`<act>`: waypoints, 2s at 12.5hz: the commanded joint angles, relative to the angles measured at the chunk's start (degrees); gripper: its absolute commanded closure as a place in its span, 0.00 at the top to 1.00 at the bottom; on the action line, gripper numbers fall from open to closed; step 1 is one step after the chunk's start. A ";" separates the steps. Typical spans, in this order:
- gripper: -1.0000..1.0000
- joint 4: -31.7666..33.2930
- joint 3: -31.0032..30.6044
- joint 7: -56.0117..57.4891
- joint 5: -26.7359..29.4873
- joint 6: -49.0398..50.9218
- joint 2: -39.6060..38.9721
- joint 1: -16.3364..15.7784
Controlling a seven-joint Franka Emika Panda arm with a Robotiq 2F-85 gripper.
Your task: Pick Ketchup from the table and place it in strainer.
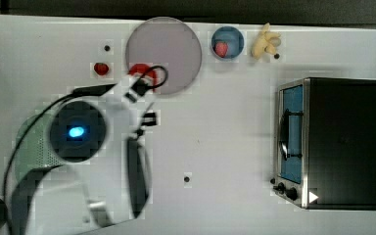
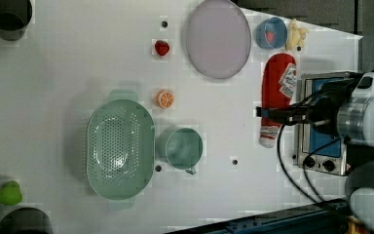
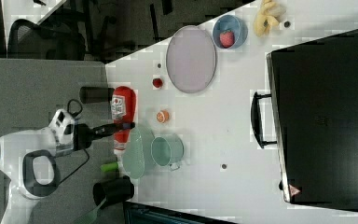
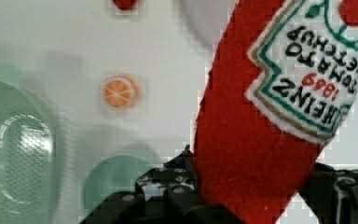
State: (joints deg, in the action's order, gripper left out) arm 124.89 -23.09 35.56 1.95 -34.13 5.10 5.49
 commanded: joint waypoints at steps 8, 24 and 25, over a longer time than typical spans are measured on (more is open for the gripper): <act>0.63 0.38 -18.50 -40.74 -0.24 -10.79 -10.54 -4.23; 1.00 0.02 -16.13 -44.93 -2.19 -2.98 -7.91 3.38; 1.00 0.00 -14.28 -44.93 -2.19 -1.16 -5.05 4.80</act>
State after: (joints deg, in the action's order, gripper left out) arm 126.45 -39.31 -6.87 -0.51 -35.22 -2.16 6.85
